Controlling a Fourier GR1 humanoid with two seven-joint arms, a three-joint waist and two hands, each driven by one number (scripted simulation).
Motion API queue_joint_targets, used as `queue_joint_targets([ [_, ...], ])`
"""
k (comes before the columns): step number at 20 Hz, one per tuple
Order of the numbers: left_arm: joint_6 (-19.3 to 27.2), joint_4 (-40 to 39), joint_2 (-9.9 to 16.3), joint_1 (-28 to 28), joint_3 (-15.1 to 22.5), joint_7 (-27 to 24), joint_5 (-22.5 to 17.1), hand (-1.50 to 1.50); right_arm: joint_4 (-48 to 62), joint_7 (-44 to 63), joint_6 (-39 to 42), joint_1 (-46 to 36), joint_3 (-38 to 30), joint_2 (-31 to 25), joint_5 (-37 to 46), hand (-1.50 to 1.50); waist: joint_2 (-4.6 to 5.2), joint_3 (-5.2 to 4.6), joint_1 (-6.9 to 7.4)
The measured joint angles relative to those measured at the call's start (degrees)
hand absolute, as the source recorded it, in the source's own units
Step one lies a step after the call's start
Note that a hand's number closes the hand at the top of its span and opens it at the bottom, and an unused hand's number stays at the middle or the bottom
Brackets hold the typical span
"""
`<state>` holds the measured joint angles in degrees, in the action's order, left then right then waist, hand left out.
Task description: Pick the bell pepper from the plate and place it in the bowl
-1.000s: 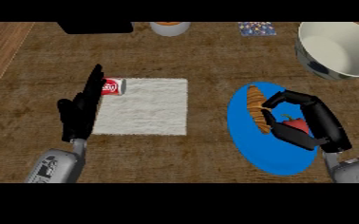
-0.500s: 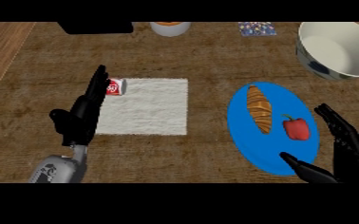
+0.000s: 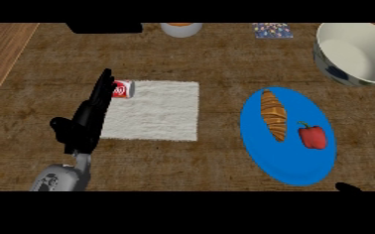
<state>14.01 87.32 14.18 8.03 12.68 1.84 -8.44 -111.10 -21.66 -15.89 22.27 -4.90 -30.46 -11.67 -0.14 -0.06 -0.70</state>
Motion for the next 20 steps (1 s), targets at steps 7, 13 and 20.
queue_joint_targets([
  [7, -0.5, -0.5, -0.9, 1.6, -0.4, 1.0, 0.9, 0.00, -0.6, 16.0, 3.7, -2.3, 0.2, -6.1, 1.4, -1.50, 0.17, 0.00, 0.61],
  [13, -1.3, -1.0, -1.8, 1.2, -0.9, 0.3, 1.5, 0.00, 1.7, 24.3, 7.6, -3.7, 2.4, -8.1, 4.4, -1.50, 0.18, 0.02, 0.74],
  [20, -3.1, 1.1, -2.4, -0.6, -2.6, 1.2, 2.6, 0.00, 8.9, 22.6, 14.3, -6.8, 1.6, -4.8, 7.2, -1.50, 0.12, 0.05, 0.68],
])
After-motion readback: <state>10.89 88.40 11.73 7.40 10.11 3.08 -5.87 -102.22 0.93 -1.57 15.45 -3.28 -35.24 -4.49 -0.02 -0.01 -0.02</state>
